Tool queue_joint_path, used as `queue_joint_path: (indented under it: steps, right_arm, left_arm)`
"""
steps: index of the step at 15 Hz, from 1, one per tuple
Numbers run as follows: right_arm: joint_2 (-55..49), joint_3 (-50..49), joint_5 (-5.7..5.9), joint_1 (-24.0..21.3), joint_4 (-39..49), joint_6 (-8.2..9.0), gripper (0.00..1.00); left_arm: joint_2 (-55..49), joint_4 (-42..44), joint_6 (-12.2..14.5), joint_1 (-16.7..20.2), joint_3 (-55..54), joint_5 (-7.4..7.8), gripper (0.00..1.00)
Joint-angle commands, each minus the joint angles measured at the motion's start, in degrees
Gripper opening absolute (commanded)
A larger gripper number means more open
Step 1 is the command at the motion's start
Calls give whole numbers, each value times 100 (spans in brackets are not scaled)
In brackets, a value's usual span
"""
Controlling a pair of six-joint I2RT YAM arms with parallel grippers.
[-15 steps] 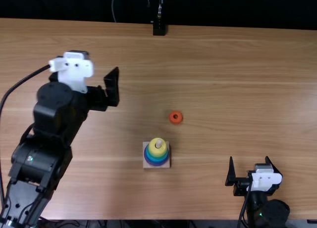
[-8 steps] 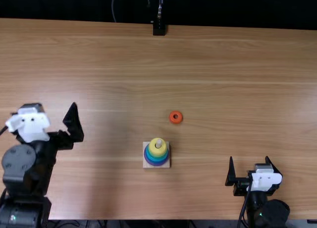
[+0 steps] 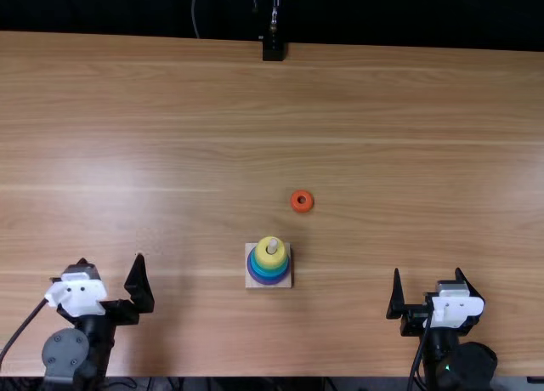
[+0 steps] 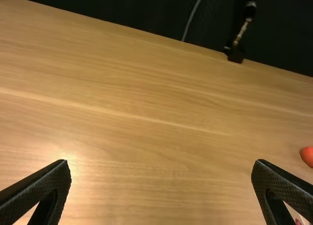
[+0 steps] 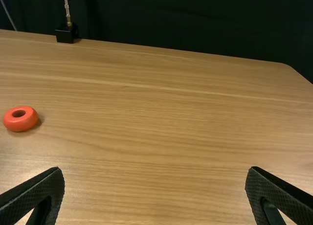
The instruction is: Build the Hanoi tower: stack the rings onto the peg from bottom to top in this color order: purple, dark blue, light blue, dark green, light green, yellow, orange.
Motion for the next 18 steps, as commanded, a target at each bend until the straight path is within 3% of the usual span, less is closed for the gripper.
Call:
queue_joint_path:
  steps: [1, 3, 6, 10, 13, 18]
  right_arm:
    - [-73, -438, 18, -41, -384, 1, 100]
    - [-73, -438, 18, -41, -384, 1, 100]
    - [-73, -438, 18, -41, -384, 1, 100]
    - [-73, -438, 18, -41, -384, 1, 100]
    - [-73, -438, 18, -41, -395, 1, 100]
    - [-73, -438, 18, -41, -395, 1, 100]
  left_arm:
    - [-252, 54, 57, -23, -222, 55, 100]
    - [-480, 33, 226, 4, -424, 77, 100]
    - [-823, 1, 848, -5, -626, 77, 100]
    - [-823, -790, 1365, 4, -626, 66, 100]
    - [-823, -1433, 1365, 12, -626, 24, 100]
    - [-823, -1591, 1365, 12, -626, 34, 100]
